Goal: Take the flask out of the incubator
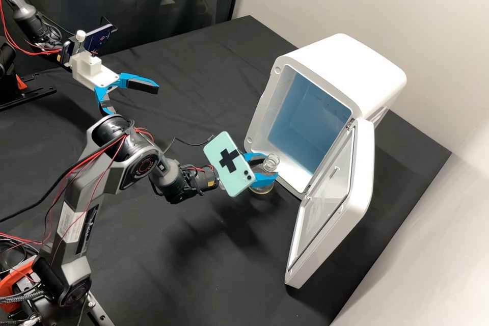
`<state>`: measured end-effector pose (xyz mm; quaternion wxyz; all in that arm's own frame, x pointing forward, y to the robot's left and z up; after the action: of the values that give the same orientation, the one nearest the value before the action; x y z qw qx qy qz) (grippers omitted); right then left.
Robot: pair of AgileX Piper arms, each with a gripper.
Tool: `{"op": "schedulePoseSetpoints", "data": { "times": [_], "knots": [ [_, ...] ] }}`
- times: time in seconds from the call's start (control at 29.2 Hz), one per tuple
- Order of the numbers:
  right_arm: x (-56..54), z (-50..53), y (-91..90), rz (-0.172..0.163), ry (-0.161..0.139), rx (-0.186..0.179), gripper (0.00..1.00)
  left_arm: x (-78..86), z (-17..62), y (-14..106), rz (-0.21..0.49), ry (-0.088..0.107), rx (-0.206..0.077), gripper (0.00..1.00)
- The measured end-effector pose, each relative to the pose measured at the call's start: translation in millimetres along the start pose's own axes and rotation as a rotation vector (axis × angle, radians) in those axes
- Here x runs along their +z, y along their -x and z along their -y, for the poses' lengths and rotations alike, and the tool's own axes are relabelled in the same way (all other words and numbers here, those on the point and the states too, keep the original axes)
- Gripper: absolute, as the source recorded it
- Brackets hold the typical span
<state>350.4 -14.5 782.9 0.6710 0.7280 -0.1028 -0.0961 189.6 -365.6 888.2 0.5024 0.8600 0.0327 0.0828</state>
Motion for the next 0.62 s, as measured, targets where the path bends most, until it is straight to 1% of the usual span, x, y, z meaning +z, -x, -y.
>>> {"op": "schedulePoseSetpoints", "data": {
  "times": [0.07, 0.17, 0.27, 0.31, 0.44, 0.51, 0.55, 0.62],
  "knots": [
    [2.6, 1.9, 4.3, -0.011, 0.017, -0.004, 0.0, 0.0, 0.0, 0.0, 0.0, 0.0, 0.0, 1.0],
    [7.4, 5.8, 10.2, -0.016, 0.039, -0.021, 0.0, 0.0, 0.0, 0.0, 0.0, 0.0, 0.0, 1.0],
    [11.3, 9.2, 16.3, -0.016, 0.051, -0.046, 0.0, 0.0, 0.0, 0.0, 0.0, 0.0, 0.0, 1.0],
    [11.3, 9.3, 18.5, -0.021, 0.056, -0.05, 0.0, 0.0, 0.0, 0.0, 0.0, 0.0, 0.0, 1.0],
    [14.8, 7.1, 27.9, -0.06, 0.053, -0.062, 0.0, 0.0, 0.0, 0.0, 0.0, 0.0, 0.0, 1.0],
    [18.6, 4.9, 31.6, -0.069, 0.054, -0.058, 0.0, 0.0, 0.0, 0.0, 0.0, 0.0, 0.0, 1.0],
    [22.0, 4.2, 34.5, -0.069, 0.059, -0.062, 0.0, 0.0, 0.0, 0.0, 0.0, 0.0, 0.0, 1.0],
    [26.8, 2.8, 40.5, -0.077, 0.053, -0.066, 0.0, 0.0, 0.0, 0.0, 0.0, 0.0, 0.0, 1.0]
  ]
}}
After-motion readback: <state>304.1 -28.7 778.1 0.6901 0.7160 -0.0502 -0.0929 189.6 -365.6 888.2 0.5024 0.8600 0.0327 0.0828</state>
